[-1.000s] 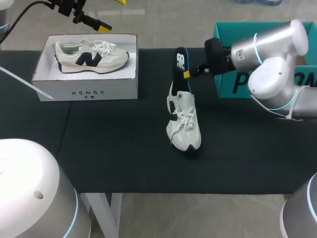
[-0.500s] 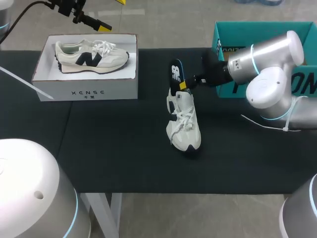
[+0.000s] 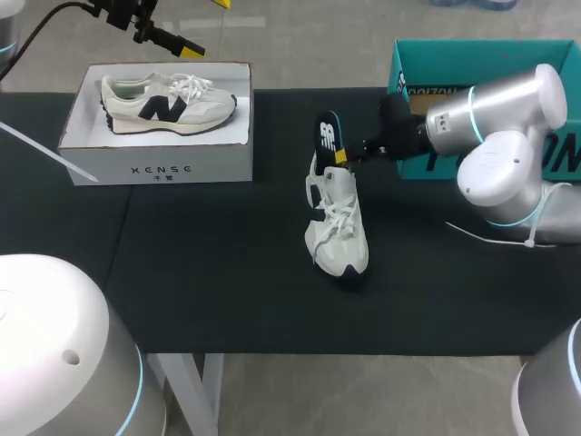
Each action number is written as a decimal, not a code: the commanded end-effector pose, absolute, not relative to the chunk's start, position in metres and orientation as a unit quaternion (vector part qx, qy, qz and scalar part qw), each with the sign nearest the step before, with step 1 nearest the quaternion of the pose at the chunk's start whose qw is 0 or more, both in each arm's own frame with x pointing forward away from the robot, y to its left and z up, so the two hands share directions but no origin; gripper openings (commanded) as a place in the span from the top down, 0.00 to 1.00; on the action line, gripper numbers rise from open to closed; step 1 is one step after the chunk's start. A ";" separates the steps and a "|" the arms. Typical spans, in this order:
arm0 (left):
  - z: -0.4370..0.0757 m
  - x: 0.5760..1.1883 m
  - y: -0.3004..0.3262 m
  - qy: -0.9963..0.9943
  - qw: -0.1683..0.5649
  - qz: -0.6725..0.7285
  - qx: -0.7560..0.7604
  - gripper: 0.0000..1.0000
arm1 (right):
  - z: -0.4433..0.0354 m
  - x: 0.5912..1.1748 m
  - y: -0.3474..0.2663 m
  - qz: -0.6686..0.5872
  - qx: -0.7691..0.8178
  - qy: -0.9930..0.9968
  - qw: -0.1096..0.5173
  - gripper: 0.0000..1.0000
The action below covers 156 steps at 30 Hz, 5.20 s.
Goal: Take the shoe out of the shoebox, open the shoe tongue, remove and reinsert the insole, then place the shoe into the shoebox
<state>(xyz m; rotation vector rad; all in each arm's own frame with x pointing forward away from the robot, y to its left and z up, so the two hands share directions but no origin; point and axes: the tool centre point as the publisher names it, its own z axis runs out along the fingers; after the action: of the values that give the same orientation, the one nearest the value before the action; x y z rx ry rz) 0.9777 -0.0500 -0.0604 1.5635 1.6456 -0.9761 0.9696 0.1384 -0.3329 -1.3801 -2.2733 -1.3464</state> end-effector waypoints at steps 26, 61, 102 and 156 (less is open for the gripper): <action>-0.060 0.978 -0.050 0.629 0.327 -0.372 0.599 0.00 | -0.314 1.002 0.133 -0.440 -0.443 -0.778 0.068 0.71; -0.060 0.978 -0.050 0.629 0.327 -0.372 0.599 0.00 | -0.346 0.961 0.164 -0.446 -0.468 -0.755 0.106 1.00; -0.060 0.978 -0.050 0.629 0.327 -0.372 0.599 0.00 | -0.338 0.987 0.136 -0.435 -0.467 -0.765 0.090 0.81; -0.060 0.978 -0.050 0.629 0.327 -0.372 0.599 0.00 | -0.350 0.980 0.133 -0.425 -0.469 -0.767 0.108 1.00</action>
<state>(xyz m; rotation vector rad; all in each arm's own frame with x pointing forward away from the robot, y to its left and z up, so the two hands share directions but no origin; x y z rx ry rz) 0.9777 -0.0500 -0.0604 1.5634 1.6457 -0.9761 0.9747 0.1315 -0.3479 -1.3856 -2.2551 -1.2576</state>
